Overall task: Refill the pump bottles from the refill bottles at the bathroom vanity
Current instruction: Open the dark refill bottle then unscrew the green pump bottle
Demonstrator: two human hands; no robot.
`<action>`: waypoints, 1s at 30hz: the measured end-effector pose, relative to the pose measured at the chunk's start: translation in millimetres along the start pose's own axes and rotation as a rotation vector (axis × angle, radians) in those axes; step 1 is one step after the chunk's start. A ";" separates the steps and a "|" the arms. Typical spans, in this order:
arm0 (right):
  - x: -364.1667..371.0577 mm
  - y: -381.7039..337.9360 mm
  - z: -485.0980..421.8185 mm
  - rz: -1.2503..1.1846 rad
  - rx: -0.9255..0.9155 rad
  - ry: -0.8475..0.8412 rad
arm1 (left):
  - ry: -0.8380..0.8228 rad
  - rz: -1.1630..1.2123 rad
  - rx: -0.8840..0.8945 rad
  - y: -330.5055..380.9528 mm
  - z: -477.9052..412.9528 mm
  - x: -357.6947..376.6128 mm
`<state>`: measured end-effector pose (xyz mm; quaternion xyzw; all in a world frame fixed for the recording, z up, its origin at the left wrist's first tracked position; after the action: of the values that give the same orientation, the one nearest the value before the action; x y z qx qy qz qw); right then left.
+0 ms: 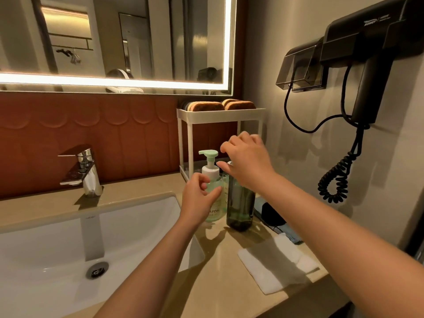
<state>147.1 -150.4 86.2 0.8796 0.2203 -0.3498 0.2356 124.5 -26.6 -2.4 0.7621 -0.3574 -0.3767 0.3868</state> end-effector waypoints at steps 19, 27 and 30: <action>18.4 -7.3 -64.6 -0.131 0.075 -0.348 | -0.184 0.103 -0.173 -37.9 -22.0 2.6; -18.8 -25.3 -32.0 -0.210 0.017 -0.355 | -0.199 0.057 -0.122 -32.9 12.7 -15.5; -30.3 -33.8 -13.0 -0.399 0.032 -0.353 | -0.198 0.070 -0.131 -33.0 30.9 -20.4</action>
<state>115.2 -123.1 107.6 0.7478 0.3391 -0.5407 0.1828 97.2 -4.7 -37.5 0.6813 -0.3950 -0.4587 0.4115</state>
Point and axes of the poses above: each hand's wrist, its own z-axis away from the middle knuckle, its own x-axis out of the palm, y = z × x, the point moved 1 cm from there along -z, towards the middle knuckle, and after that the axes turned 3 degrees about -x, right-handed, at the moved point
